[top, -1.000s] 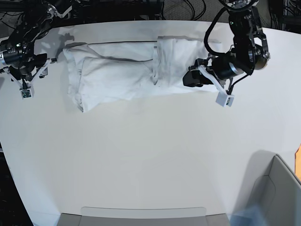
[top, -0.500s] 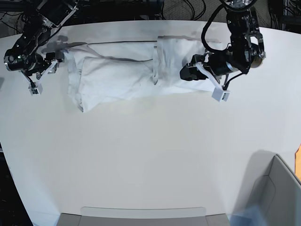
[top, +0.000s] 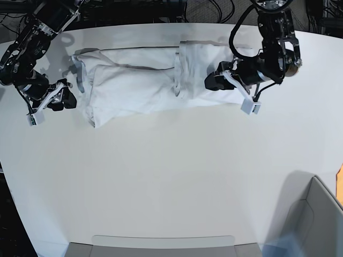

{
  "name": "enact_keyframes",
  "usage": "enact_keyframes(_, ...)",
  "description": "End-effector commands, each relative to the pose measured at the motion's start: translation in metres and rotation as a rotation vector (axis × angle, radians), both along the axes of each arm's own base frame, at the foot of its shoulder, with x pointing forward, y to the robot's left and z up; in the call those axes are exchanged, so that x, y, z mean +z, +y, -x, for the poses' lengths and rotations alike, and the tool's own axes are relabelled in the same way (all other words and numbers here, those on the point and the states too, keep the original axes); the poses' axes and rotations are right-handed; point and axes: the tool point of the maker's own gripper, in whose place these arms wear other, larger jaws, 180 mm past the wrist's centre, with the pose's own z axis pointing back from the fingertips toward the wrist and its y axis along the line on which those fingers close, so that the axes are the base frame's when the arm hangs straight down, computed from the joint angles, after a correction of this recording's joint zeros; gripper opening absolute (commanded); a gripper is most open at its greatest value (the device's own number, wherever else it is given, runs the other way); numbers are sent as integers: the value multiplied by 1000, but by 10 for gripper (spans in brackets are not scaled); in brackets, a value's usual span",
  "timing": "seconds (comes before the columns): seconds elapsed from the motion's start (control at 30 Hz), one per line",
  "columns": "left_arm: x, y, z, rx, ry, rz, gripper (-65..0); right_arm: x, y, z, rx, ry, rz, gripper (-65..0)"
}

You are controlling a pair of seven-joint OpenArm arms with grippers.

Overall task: Fold the T-shirt properly
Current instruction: 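Grasp the other strip end with the right gripper and fold it toward the left gripper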

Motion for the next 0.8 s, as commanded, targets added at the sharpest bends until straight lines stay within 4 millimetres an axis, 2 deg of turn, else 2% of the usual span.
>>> enact_keyframes(0.0,8,-1,-5,1,-30,16,-474,6,-2,-1,10,-28,3,-351)
enact_keyframes(0.1,5,-1,0,1,-18,15,-475,-8,-1,16,-6,18,-14,-351)
enact_keyframes(0.23,4,-1,2,1,-10,16,-475,-23,-12,35,-89,57,-60,-351)
enact_keyframes(0.43,4,-1,2,1,-10,16,-475,-67,-12,52,-115,198,-177,-351)
enact_keyframes(0.6,3,-1,3,1,-8,15,-475,-85,19,54,1,274,-222,-351)
enact_keyframes(0.77,3,-1,3,1,-8,15,-475,-78,53,47,91,241,-319,-351)
